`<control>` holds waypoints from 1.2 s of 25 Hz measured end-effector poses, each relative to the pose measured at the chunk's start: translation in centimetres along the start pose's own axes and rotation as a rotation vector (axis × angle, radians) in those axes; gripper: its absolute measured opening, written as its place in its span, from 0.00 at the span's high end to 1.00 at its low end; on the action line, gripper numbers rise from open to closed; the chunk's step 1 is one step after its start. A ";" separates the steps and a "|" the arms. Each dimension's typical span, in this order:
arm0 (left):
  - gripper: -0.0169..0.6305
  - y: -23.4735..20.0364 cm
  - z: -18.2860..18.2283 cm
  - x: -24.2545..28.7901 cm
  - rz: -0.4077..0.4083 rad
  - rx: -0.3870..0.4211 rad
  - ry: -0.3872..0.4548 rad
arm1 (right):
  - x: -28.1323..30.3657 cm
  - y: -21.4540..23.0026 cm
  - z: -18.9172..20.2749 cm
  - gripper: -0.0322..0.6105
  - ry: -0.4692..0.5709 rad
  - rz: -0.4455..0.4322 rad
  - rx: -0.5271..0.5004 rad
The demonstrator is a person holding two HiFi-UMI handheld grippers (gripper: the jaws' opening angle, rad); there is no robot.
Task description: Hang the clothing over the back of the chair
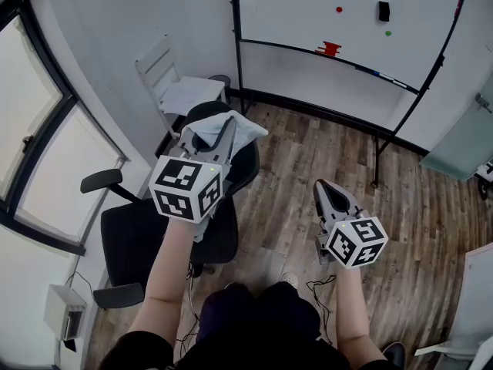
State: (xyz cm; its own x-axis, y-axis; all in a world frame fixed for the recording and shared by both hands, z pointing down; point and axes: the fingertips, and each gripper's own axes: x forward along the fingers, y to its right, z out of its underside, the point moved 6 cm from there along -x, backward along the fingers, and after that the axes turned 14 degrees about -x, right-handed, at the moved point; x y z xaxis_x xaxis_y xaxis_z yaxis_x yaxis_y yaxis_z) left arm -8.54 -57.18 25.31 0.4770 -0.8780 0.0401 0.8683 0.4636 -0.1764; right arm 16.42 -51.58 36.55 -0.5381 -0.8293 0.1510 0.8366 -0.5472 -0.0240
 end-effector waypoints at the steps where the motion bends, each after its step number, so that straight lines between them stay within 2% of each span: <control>1: 0.95 0.6 0.1 0.6 0.005 0.003 -0.005 | -0.3 0.7 0.1 0.95 0.001 0.007 0.004; 8: 0.95 5.0 1.0 5.2 0.035 0.025 -0.018 | -2.0 5.5 1.2 0.95 -0.002 0.040 0.011; 21: 0.95 12.0 2.1 11.8 0.071 0.019 -0.001 | -3.9 12.7 1.7 0.95 -0.013 0.024 -0.023; 30: 0.95 16.8 2.8 15.2 0.100 0.054 -0.004 | -6.1 16.4 2.5 0.95 -0.027 0.030 -0.034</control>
State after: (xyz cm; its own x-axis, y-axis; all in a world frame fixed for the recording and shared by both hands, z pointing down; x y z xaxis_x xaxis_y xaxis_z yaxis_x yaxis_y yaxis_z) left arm 13.65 -62.43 25.68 0.5620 -0.8266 0.0289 0.8224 0.5548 -0.1261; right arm 33.65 -55.18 37.70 -0.5091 -0.8425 0.1761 0.8483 -0.5257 -0.0628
